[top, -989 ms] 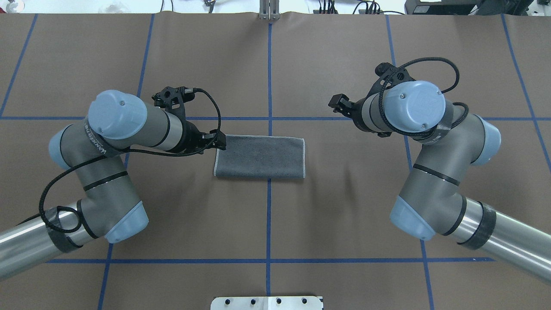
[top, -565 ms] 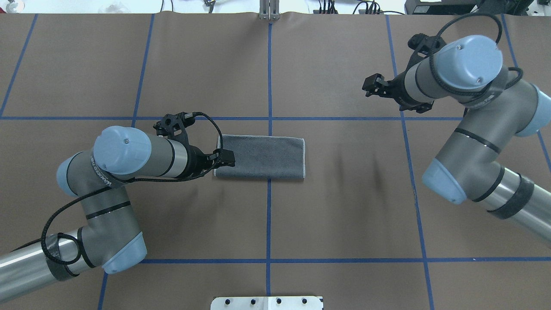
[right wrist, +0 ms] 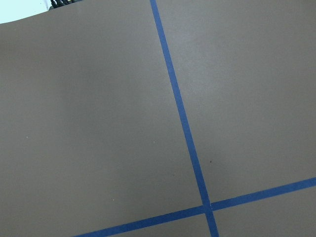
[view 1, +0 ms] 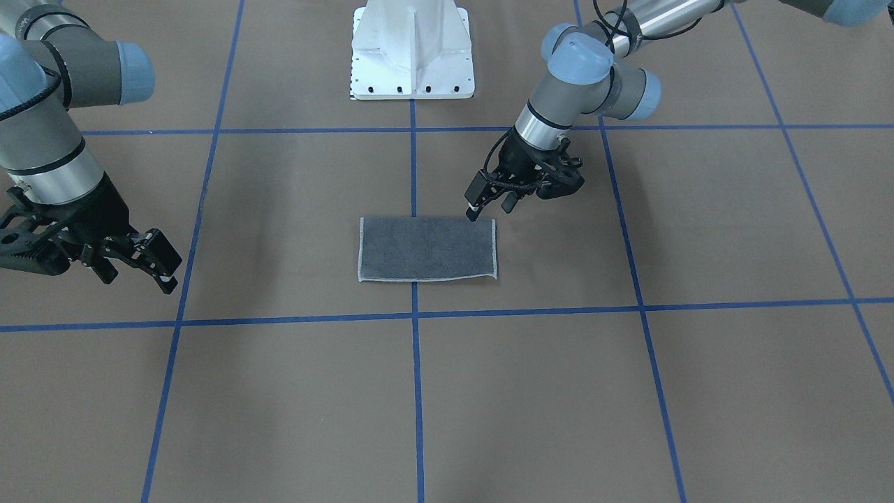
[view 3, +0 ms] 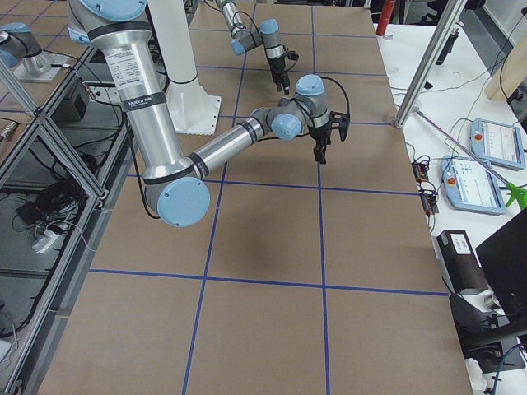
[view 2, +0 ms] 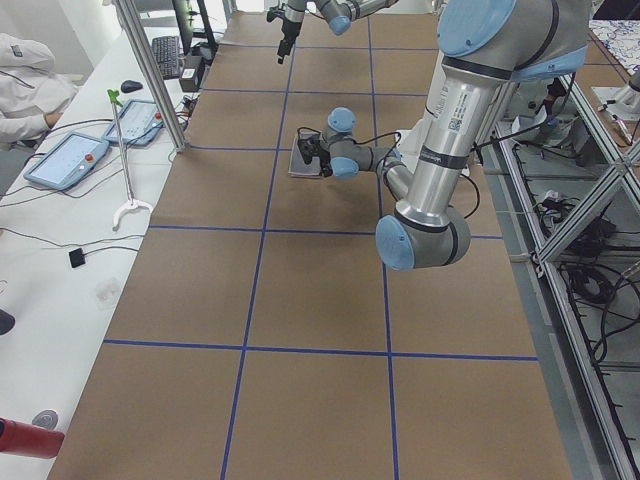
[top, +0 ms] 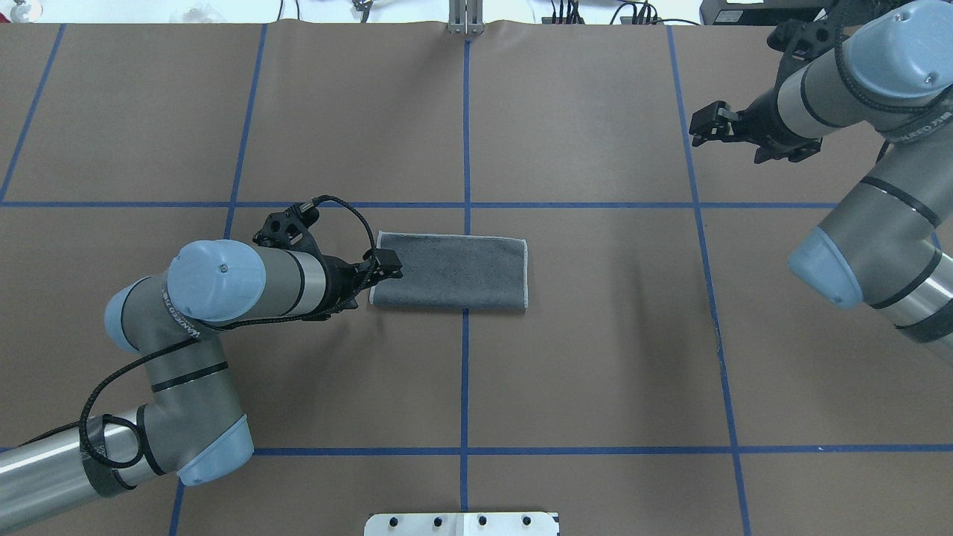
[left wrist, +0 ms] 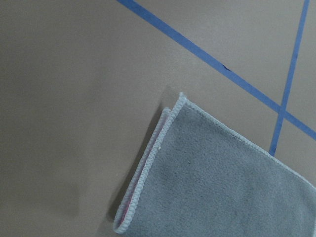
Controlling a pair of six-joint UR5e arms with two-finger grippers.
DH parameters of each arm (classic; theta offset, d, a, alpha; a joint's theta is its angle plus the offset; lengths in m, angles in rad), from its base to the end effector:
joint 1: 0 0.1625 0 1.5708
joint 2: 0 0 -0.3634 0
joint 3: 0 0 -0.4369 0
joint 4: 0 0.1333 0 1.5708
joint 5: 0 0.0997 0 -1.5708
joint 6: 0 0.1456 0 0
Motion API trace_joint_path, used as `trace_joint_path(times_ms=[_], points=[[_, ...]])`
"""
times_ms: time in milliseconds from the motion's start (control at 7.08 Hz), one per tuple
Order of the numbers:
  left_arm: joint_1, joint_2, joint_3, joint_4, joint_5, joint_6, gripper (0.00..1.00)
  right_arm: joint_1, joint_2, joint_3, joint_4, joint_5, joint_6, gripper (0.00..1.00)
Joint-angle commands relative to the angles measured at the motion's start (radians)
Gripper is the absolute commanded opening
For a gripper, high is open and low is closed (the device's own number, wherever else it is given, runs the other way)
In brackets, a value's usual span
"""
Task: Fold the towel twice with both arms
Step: 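Grasp the end of the folded strip nearest the left gripper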
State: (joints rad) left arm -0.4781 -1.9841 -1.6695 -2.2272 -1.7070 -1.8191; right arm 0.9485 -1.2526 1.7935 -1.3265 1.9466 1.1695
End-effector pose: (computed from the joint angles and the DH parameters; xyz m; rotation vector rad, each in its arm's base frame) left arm 0.5680 -0.4222 0.2460 0.0144 1.1903 -0.5607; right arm -0.3166 -0.5783 0.3080 0.2076 -0.8324 0.3660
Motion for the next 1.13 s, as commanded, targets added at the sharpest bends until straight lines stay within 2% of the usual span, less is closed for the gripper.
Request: trace_joint_path(times_ms=[0,141,283,424,989], points=[[0.009,0.002,0.028,-0.002,0.019,-0.008,0.91,0.003,-0.001,0.0,0.001,0.002,-0.004,1.0],[0.018,-0.005,0.037,-0.002,0.021,-0.009,0.83,0.003,-0.001,0.0,0.0,0.002,-0.004,1.0],[0.019,-0.012,0.048,-0.002,0.021,-0.014,0.69,0.003,-0.001,0.001,0.001,0.002,-0.004,1.0],[0.019,-0.012,0.048,-0.002,0.021,-0.014,0.63,0.003,-0.001,0.001,0.001,0.002,-0.004,1.0],[0.026,-0.013,0.048,-0.002,0.021,-0.011,0.59,0.003,-0.002,0.001,0.001,0.002,-0.004,1.0]])
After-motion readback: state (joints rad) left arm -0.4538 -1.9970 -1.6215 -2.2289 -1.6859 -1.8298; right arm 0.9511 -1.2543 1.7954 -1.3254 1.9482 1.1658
